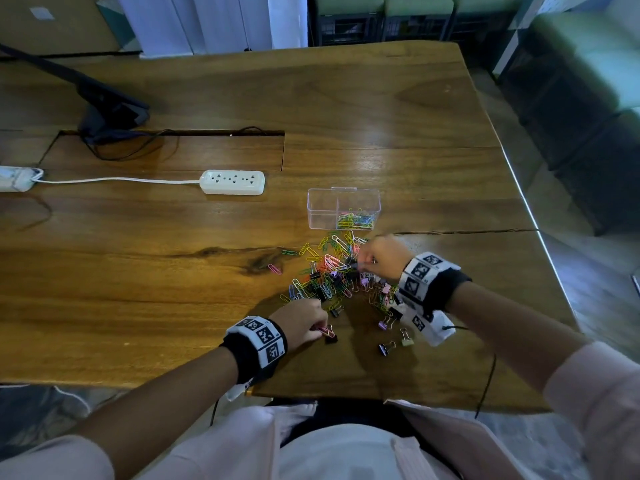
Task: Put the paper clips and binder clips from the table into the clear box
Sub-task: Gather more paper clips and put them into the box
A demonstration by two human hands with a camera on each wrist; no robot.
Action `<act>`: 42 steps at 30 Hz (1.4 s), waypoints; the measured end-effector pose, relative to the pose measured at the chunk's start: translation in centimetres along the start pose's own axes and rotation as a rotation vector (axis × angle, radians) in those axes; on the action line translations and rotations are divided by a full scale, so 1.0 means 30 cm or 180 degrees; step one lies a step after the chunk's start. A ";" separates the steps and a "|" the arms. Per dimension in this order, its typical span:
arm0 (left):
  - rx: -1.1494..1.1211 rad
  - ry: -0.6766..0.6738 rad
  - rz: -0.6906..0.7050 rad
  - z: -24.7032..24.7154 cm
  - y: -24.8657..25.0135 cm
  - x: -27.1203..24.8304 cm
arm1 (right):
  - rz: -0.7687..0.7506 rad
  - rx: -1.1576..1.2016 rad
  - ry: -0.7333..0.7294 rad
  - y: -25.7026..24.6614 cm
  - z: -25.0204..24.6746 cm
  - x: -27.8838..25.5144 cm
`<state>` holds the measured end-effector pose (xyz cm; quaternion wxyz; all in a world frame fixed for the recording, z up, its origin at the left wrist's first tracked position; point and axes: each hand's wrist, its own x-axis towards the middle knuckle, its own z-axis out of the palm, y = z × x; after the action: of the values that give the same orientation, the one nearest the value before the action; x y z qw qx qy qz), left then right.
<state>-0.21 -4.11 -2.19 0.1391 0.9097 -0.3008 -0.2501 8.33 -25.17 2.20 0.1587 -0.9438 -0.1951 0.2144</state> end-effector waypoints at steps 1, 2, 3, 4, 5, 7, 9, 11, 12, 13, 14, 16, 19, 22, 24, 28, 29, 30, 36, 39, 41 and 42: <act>0.0057 0.0049 -0.0001 0.001 0.002 0.004 | 0.0114 0.0062 0.0140 0.008 -0.026 0.017; 0.0130 0.0097 0.0009 0.001 0.004 0.008 | 0.0203 0.0099 0.0278 0.015 -0.052 0.032; 0.0220 0.0135 0.0035 0.000 0.006 0.013 | 0.0276 0.0118 0.0388 0.020 -0.077 0.048; 0.0325 0.0159 0.0073 -0.002 0.007 0.018 | 0.0340 0.0147 0.0492 0.024 -0.102 0.063; 0.0431 0.0174 0.0121 -0.006 0.007 0.022 | 0.0427 0.0193 0.0603 0.027 -0.124 0.077; 0.0599 0.0182 0.0211 -0.016 0.008 0.029 | 0.0570 0.0273 0.0848 0.034 -0.160 0.107; 0.0729 0.0178 0.0267 -0.022 0.008 0.035 | 0.0624 0.0216 0.1006 0.040 -0.185 0.133; 0.0830 0.0149 0.0287 -0.027 0.008 0.038 | 0.0598 0.0067 0.1028 0.041 -0.204 0.154; 0.0862 0.0133 0.0297 -0.029 0.009 0.040 | 0.0570 -0.0020 0.1010 0.041 -0.210 0.164; 0.0881 0.0118 0.0314 -0.031 0.010 0.041 | 0.0557 -0.0105 0.0984 0.040 -0.217 0.173; 0.0884 0.0098 0.0330 -0.033 0.011 0.043 | 0.0554 -0.0175 0.0964 0.038 -0.222 0.182; 0.0856 0.0084 0.0349 -0.040 0.010 0.046 | 0.0569 -0.0189 0.0980 0.043 -0.228 0.203; 0.0571 0.0106 0.0289 -0.053 -0.003 0.057 | 0.0615 -0.0163 0.0874 0.056 -0.223 0.234; -0.0242 0.0158 -0.0002 -0.064 -0.027 0.062 | 0.0685 -0.0109 0.0761 0.066 -0.199 0.252; -0.0875 0.0269 -0.0205 -0.077 -0.038 0.064 | 0.0725 -0.0112 0.0729 0.067 -0.182 0.254; -0.1396 0.0498 -0.0341 -0.109 -0.045 0.080 | 0.0625 -0.0212 0.0805 0.044 -0.160 0.209; -0.1446 0.0522 -0.0343 -0.117 -0.047 0.086 | 0.0461 -0.0179 0.0933 0.034 -0.149 0.188; -0.1483 0.0545 -0.0342 -0.126 -0.049 0.091 | 0.0260 -0.0109 0.1066 0.022 -0.137 0.164; -0.1317 0.0740 -0.0540 -0.218 -0.055 0.142 | -0.0044 -0.0033 0.0505 0.000 -0.060 0.054; -0.1238 0.0930 -0.0541 -0.288 -0.059 0.176 | -0.0161 -0.0166 -0.0145 0.008 0.000 0.013; -0.1079 0.1106 -0.0477 -0.336 -0.060 0.196 | -0.0146 -0.0297 -0.0307 0.009 0.038 -0.012; -0.1021 0.1177 -0.0456 -0.359 -0.060 0.207 | -0.0109 -0.0301 -0.0375 0.011 0.050 -0.021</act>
<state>10.74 -5.43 3.78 0.3162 0.9253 -0.1615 -0.1332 7.19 -25.40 1.00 0.1058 -0.9325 -0.2302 0.2573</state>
